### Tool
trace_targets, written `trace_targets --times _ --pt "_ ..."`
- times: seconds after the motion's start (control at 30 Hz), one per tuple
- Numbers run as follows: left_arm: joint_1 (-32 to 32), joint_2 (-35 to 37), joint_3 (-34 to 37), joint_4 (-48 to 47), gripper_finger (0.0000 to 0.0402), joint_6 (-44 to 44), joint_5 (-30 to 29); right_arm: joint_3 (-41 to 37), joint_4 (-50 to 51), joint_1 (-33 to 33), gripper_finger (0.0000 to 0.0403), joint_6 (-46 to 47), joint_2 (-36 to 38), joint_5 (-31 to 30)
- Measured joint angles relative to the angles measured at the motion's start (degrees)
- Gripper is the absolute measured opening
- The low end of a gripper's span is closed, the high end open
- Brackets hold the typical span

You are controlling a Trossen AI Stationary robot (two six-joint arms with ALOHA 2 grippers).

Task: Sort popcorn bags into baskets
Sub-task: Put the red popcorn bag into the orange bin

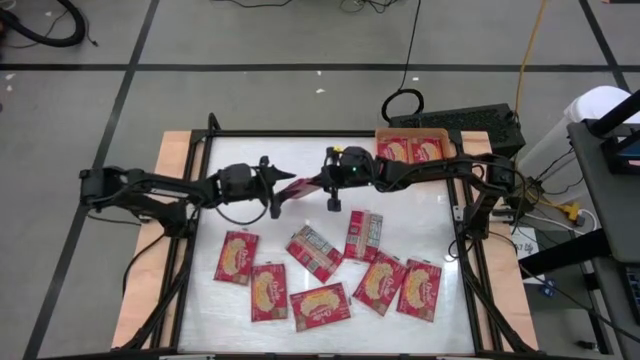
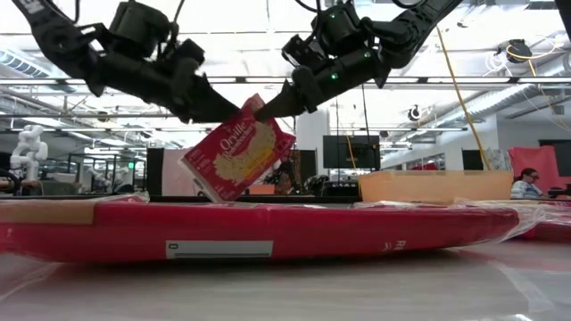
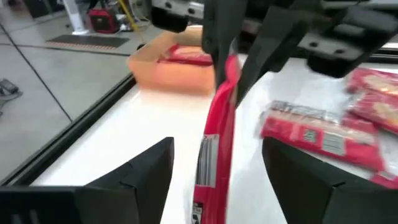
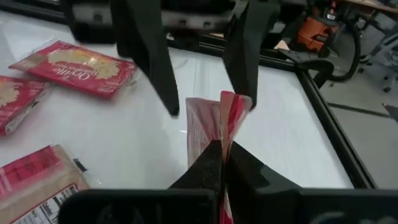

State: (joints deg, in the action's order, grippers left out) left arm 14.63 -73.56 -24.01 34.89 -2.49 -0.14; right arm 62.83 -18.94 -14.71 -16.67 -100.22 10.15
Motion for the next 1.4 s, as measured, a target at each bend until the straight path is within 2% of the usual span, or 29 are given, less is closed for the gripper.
trace_targets --times 0.07,0.17,0.27,0.4,0.43,0.57,0.7,0.87,0.97,1.13,1.3,1.4 --pt "0.58 -2.63 0.00 2.89 0.0244 -0.08 0.03 0.00 0.07 -0.27 0.0001 1.24 0.00 -0.25" --pt "1.51 -5.75 -0.02 6.24 0.0209 -0.11 0.03 0.00 0.54 -0.28 0.0001 2.18 0.00 -2.46" --pt "2.89 -6.86 -0.02 6.53 0.0143 1.90 0.11 0.00 0.61 -0.34 0.0000 2.50 0.00 -2.62" --pt "5.76 -6.57 -0.09 6.76 0.0029 6.74 1.54 0.13 0.59 -0.46 0.0002 2.53 0.02 -5.02" --pt "6.38 -6.18 -0.09 6.37 0.0020 7.67 1.64 0.13 0.88 -0.47 0.0005 2.77 0.13 -6.60" --pt "7.80 -5.17 -0.07 5.71 0.0025 9.06 1.42 0.11 4.49 -0.36 0.0032 3.96 2.79 -11.79" --pt "9.21 -2.19 -0.04 5.52 0.0014 8.85 1.39 0.07 9.80 -0.36 0.0069 4.04 7.34 -15.83" --pt "11.16 1.44 -0.04 7.63 0.0018 8.94 5.87 -2.35 10.39 -0.89 0.0109 7.63 10.82 -17.35" --pt "11.46 1.69 -0.02 10.23 0.0025 10.28 8.13 -5.06 6.49 -0.95 0.0132 10.87 11.19 -16.00" --pt "10.14 1.26 -0.02 16.43 0.0013 12.23 10.71 -9.49 -0.16 -0.95 0.0173 14.50 11.13 -15.64" --pt "7.92 -0.99 -0.02 24.84 0.0015 12.33 11.40 -12.10 -11.18 -1.08 0.0199 16.16 11.09 -5.66" --pt "6.60 -2.94 0.00 28.73 0.0020 12.56 11.64 -12.90 -17.16 -0.94 0.0198 17.36 11.10 -3.05"
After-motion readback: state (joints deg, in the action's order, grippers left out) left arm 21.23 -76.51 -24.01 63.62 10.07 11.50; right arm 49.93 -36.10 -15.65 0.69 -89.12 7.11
